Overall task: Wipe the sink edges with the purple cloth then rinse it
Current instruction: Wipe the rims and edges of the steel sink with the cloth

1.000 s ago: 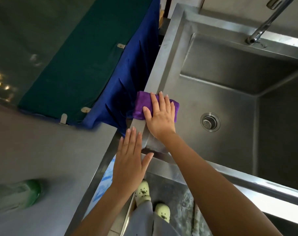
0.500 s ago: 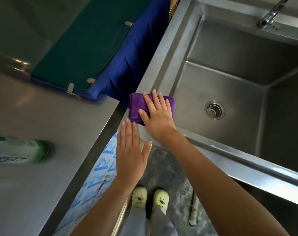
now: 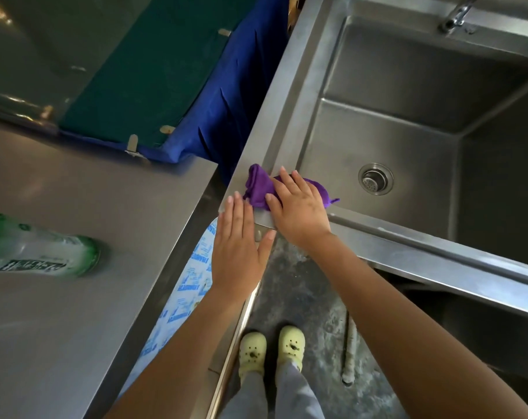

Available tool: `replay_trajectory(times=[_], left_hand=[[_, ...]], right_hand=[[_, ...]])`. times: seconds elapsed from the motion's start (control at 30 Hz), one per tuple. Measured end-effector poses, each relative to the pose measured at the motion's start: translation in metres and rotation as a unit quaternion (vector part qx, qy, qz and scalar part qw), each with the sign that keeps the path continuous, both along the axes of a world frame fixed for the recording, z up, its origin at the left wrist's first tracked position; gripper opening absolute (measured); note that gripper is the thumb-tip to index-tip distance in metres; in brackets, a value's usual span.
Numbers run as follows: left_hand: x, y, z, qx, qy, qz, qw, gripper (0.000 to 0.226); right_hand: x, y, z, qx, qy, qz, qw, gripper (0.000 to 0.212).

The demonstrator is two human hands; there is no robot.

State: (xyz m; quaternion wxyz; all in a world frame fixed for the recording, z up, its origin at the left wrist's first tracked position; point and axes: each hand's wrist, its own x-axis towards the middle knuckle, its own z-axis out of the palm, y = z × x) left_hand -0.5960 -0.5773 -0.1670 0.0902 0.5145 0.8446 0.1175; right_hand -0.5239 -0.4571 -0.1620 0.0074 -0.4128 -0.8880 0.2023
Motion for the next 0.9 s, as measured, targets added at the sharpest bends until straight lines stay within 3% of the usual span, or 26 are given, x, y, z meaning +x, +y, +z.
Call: replay_trajectory(times=[0.37,0.67,0.9], left_hand=[[-0.006,-0.001,-0.003,-0.026,0.006,-0.026,0.999,0.075],[-0.003,-0.001,0.001,-0.025,-0.009,-0.025,0.999,0.073],[0.012,0.009,0.003,0.006,-0.052,0.03,0.998,0.07]], right_hand=[[0.053,-0.011,0.011,0.03,0.024,-0.11,0.993,0.042],[0.1,-0.019,0.009,0.097,0.051,-0.243,0.964,0.032],[0.072,-0.028,0.009,0.103,0.026,-0.26,0.96,0.034]])
